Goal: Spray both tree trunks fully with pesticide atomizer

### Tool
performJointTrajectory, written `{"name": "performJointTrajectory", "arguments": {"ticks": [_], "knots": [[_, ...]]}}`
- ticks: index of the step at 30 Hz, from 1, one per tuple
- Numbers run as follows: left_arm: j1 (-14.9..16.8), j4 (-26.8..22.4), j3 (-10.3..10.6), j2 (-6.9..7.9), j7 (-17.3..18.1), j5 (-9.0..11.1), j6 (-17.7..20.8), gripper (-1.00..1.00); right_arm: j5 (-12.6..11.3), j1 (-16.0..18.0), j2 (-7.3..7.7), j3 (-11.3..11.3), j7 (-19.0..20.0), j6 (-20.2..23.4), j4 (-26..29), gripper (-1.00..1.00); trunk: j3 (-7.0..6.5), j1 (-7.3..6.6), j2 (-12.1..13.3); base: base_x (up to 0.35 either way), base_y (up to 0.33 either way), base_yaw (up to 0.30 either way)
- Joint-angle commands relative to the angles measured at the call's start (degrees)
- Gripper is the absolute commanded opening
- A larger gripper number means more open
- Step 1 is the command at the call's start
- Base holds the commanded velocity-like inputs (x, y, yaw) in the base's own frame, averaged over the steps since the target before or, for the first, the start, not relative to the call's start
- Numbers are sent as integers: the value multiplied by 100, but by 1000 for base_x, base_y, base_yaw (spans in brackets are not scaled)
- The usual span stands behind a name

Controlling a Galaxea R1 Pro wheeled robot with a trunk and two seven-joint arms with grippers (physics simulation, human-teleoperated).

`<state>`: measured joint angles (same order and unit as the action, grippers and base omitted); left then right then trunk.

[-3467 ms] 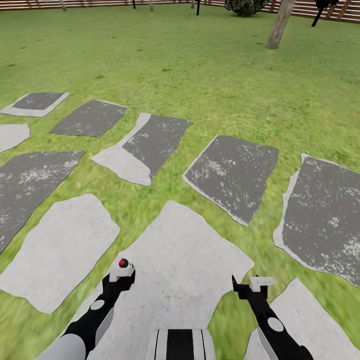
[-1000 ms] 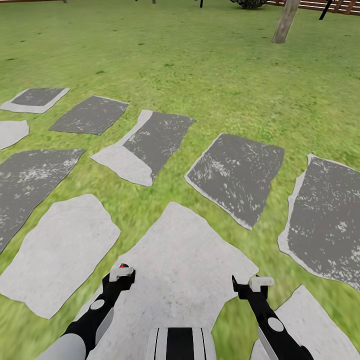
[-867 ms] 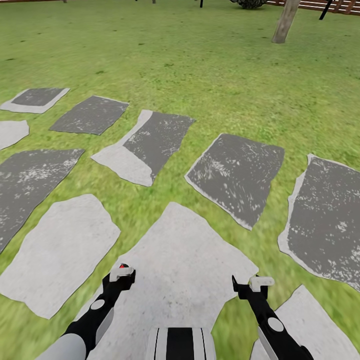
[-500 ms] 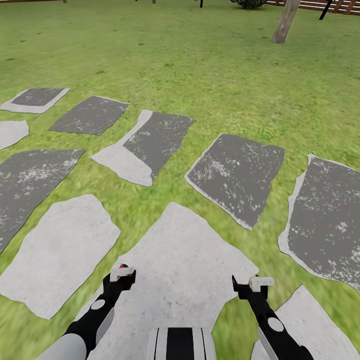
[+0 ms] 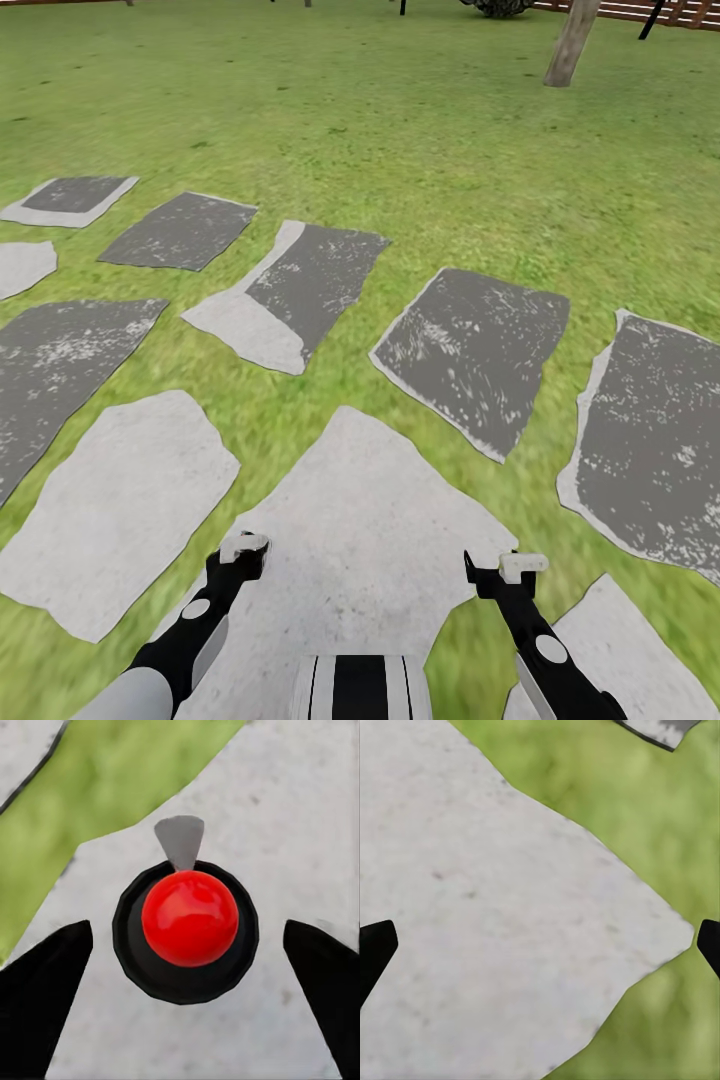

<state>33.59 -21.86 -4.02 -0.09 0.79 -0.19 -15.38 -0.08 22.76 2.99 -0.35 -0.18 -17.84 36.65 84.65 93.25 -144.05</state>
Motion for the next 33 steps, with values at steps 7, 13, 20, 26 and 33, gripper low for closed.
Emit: {"name": "performJointTrajectory", "arguments": {"ticks": [7, 13, 20, 26, 33], "knots": [[-16, -42, -2, 0, 0, 1, 0, -100, 4, 0, 0, 0, 0, 0, 0, 100, 0, 0, 0, 0, 0, 0], [-11, -65, -3, 0, 0, 21, 0, -100, 2, 0, 0, 0, 0, 0, 0, 100, 0, 0, 0, 0, 0, 0], [-10, -76, 4, 0, 0, 11, 0, -100, 7, 0, 0, 0, 0, 0, 0, 100, 0, 0, 0, 0, 0, 0], [-10, -82, -2, 0, 0, 27, 8, -100, 8, 0, 0, 0, 0, 0, 0, 100, -22, -3, 1, 0, 0, 0], [-10, -82, -3, 0, 5, 28, 8, -100, 5, 0, 0, 0, 0, 0, 0, 100, -177, -21, 11, 0, 0, 0]]}}
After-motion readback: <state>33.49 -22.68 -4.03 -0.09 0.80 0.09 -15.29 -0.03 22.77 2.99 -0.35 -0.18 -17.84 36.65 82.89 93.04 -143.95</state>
